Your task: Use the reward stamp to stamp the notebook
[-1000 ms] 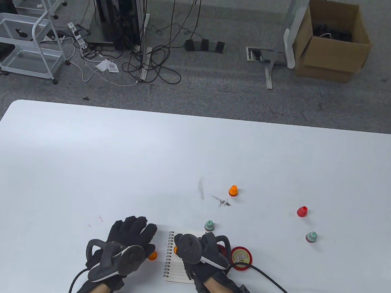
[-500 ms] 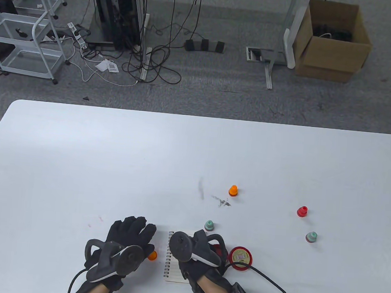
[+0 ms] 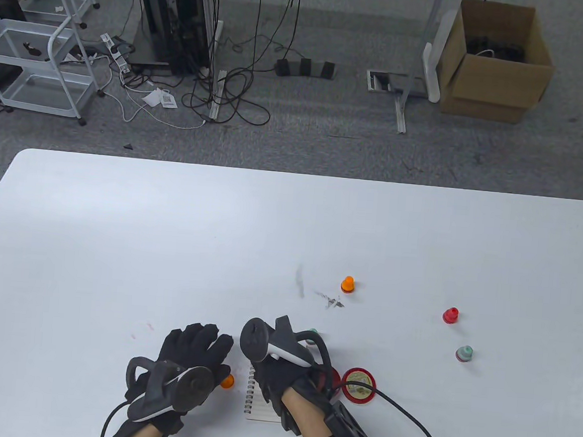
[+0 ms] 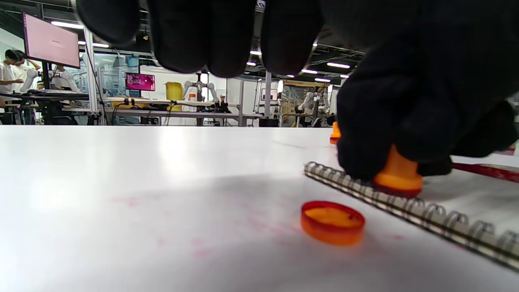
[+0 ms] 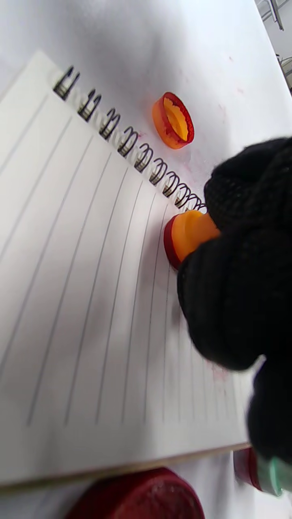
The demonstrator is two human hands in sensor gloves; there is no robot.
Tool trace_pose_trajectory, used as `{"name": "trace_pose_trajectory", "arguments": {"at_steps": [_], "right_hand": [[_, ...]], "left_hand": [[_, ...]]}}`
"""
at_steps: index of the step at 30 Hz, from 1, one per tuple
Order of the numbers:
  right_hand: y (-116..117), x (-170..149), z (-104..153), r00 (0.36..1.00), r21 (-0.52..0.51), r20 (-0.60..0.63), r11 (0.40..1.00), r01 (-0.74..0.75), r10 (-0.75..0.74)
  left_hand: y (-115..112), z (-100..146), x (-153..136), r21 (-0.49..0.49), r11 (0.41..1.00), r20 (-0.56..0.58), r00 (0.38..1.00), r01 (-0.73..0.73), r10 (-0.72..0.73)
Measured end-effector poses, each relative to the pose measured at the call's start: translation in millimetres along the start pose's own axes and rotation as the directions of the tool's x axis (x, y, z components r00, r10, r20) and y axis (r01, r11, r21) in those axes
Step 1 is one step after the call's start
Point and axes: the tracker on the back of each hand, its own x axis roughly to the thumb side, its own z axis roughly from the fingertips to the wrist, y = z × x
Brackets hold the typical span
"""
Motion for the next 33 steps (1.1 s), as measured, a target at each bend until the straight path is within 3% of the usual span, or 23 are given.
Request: {"name": "trace_pose_trajectory", "arguments": {"at_steps": [10, 33], "right_hand": [[-1.8, -0.4, -1.8, 1.0, 0.039, -0.009, 0.999, 0.006, -0.006], [-1.0, 6.9, -0.4, 0.997, 0.024, -0.012, 0.997, -0.074, 0.074]], "left_hand": [[-0.1, -0.2, 0.1, -0.011, 1.0, 0.001, 1.0, 0.0, 0.0], [-0.2, -1.5, 2.8, -0.035, 0.999, 0.008, 1.0, 0.012, -0.012]]}}
